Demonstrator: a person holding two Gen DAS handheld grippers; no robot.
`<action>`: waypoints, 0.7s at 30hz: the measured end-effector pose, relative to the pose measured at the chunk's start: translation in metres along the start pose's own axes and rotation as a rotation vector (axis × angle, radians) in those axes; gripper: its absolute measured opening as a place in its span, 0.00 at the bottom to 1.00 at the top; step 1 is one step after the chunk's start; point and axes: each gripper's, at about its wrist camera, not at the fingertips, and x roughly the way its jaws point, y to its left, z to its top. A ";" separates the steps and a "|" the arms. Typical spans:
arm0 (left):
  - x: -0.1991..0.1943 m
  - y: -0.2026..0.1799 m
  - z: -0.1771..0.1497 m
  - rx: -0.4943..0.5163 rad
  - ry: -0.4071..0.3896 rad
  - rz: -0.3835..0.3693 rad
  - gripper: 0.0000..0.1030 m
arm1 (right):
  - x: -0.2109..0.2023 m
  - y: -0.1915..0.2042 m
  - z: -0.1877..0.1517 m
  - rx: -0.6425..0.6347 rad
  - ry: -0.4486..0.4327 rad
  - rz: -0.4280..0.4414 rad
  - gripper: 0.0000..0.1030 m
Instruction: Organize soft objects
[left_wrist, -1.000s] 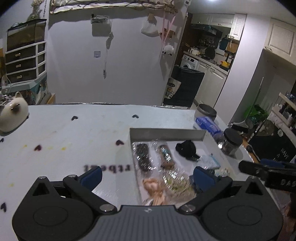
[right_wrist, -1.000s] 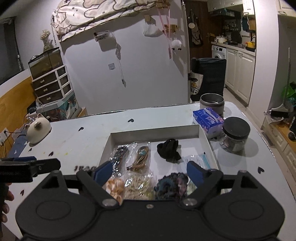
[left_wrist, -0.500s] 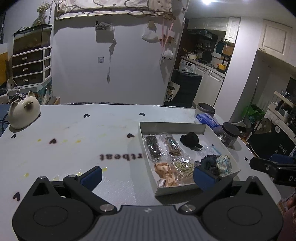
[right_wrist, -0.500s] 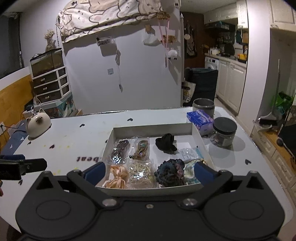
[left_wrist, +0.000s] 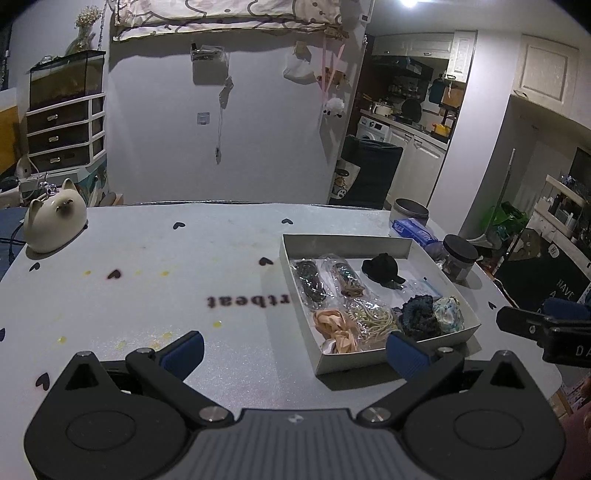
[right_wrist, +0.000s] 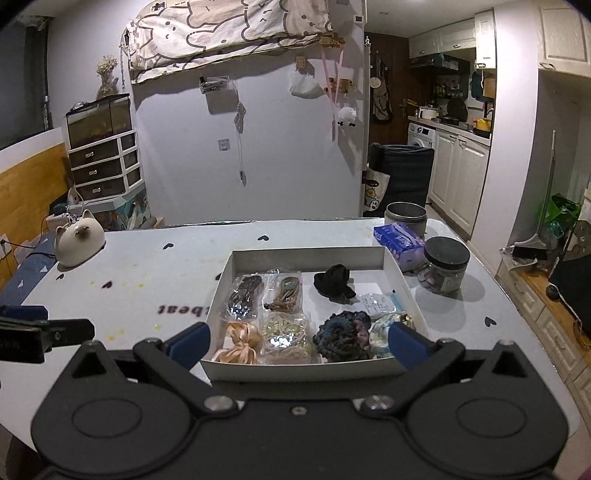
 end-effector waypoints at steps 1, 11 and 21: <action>-0.001 0.000 -0.001 0.000 -0.001 0.001 1.00 | 0.000 0.000 0.000 0.000 0.000 0.001 1.00; -0.005 0.002 -0.001 -0.005 -0.007 0.015 1.00 | 0.000 0.005 -0.002 -0.003 0.009 0.013 1.00; -0.008 0.000 -0.002 -0.008 -0.012 0.024 1.00 | -0.001 0.005 -0.002 -0.008 0.012 0.028 1.00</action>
